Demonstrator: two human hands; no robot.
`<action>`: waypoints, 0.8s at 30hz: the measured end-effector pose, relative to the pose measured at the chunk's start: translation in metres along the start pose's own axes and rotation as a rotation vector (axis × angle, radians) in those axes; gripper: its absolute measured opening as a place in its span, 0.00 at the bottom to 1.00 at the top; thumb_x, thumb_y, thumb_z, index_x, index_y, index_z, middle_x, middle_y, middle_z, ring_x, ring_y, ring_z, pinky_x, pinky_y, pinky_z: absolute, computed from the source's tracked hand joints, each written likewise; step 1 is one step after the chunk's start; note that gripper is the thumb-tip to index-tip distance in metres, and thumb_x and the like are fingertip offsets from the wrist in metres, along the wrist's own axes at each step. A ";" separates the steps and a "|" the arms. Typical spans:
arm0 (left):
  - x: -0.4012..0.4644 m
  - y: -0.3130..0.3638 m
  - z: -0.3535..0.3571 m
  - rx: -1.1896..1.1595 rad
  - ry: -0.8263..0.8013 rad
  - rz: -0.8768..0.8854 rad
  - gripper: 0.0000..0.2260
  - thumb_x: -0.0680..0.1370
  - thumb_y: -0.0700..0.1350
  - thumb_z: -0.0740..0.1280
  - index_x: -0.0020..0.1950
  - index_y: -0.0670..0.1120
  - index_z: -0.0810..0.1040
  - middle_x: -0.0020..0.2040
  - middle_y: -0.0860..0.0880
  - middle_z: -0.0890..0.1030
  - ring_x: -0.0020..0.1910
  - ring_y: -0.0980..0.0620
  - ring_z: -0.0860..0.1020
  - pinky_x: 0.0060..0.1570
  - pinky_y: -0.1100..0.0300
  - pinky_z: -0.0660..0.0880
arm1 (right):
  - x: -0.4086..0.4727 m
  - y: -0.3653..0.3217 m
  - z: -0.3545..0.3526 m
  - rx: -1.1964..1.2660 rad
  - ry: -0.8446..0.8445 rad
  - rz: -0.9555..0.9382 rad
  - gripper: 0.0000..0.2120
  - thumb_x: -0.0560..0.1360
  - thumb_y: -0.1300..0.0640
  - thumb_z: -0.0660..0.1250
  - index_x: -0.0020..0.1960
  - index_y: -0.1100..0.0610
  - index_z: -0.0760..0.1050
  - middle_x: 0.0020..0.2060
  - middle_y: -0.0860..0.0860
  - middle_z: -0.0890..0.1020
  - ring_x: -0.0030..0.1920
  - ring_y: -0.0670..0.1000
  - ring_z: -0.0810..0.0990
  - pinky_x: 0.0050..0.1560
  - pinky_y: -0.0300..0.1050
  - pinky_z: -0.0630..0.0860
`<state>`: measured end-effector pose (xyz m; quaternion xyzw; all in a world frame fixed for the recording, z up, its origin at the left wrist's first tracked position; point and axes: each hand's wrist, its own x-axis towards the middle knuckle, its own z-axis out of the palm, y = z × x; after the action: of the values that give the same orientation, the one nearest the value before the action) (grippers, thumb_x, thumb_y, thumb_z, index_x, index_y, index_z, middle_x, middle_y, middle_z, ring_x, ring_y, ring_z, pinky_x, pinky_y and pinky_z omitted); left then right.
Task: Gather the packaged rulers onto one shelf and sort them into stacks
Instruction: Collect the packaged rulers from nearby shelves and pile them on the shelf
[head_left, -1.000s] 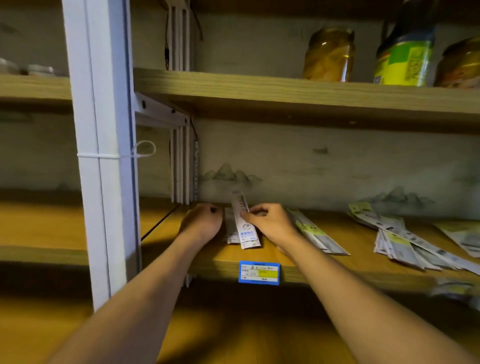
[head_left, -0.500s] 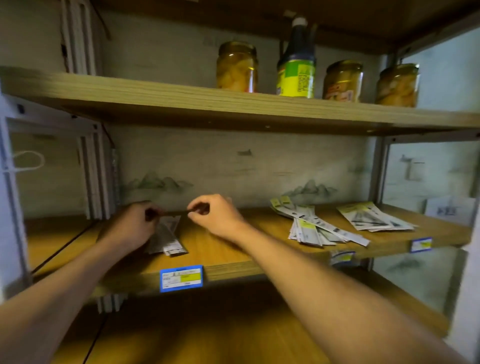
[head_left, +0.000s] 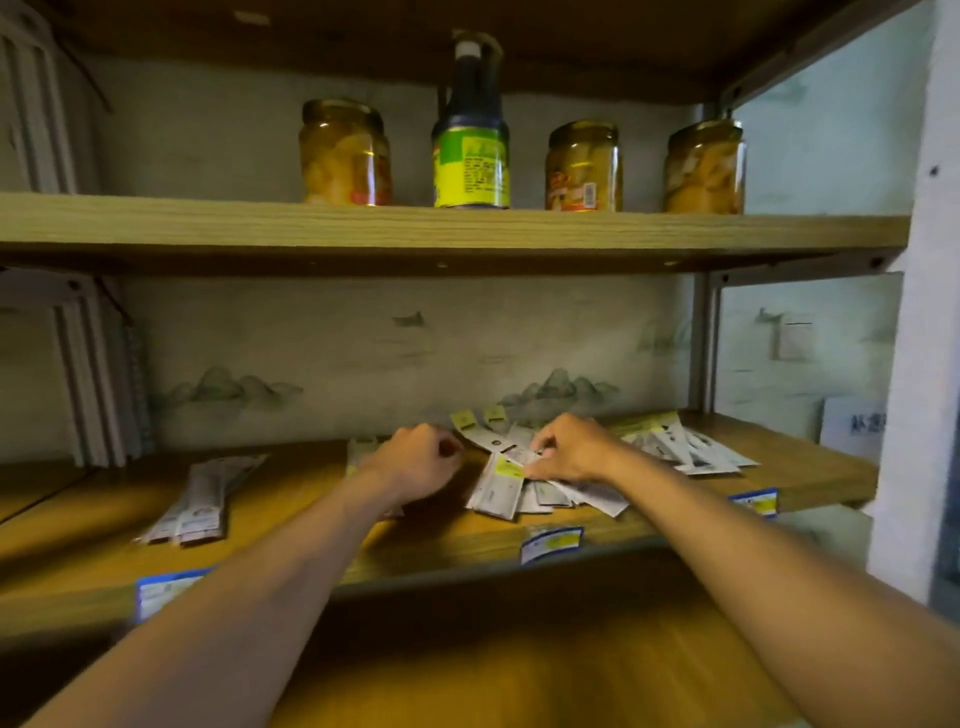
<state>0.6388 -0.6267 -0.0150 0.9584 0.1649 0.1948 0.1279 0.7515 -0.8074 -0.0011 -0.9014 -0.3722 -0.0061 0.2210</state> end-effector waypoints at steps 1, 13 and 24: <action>0.005 0.010 0.008 -0.004 -0.015 -0.011 0.13 0.78 0.56 0.63 0.56 0.53 0.82 0.56 0.50 0.83 0.57 0.46 0.80 0.56 0.53 0.77 | 0.003 0.003 0.000 0.017 0.007 -0.006 0.25 0.70 0.49 0.75 0.63 0.57 0.77 0.60 0.54 0.80 0.56 0.52 0.80 0.52 0.43 0.76; 0.024 0.042 0.022 0.046 -0.046 -0.210 0.19 0.69 0.64 0.67 0.53 0.56 0.83 0.53 0.53 0.84 0.52 0.50 0.80 0.53 0.51 0.79 | 0.024 0.043 -0.009 1.017 0.011 0.002 0.08 0.76 0.61 0.67 0.55 0.58 0.77 0.43 0.56 0.83 0.39 0.53 0.83 0.41 0.50 0.80; 0.010 0.022 -0.014 -0.586 0.116 -0.249 0.13 0.74 0.40 0.73 0.57 0.41 0.80 0.51 0.45 0.82 0.51 0.48 0.80 0.55 0.55 0.76 | 0.018 0.046 -0.023 1.051 0.100 -0.041 0.08 0.76 0.59 0.68 0.54 0.52 0.75 0.45 0.54 0.84 0.39 0.53 0.83 0.36 0.46 0.79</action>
<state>0.6476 -0.6405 0.0071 0.8407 0.2247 0.2711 0.4115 0.7988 -0.8336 0.0045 -0.6602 -0.3315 0.1341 0.6605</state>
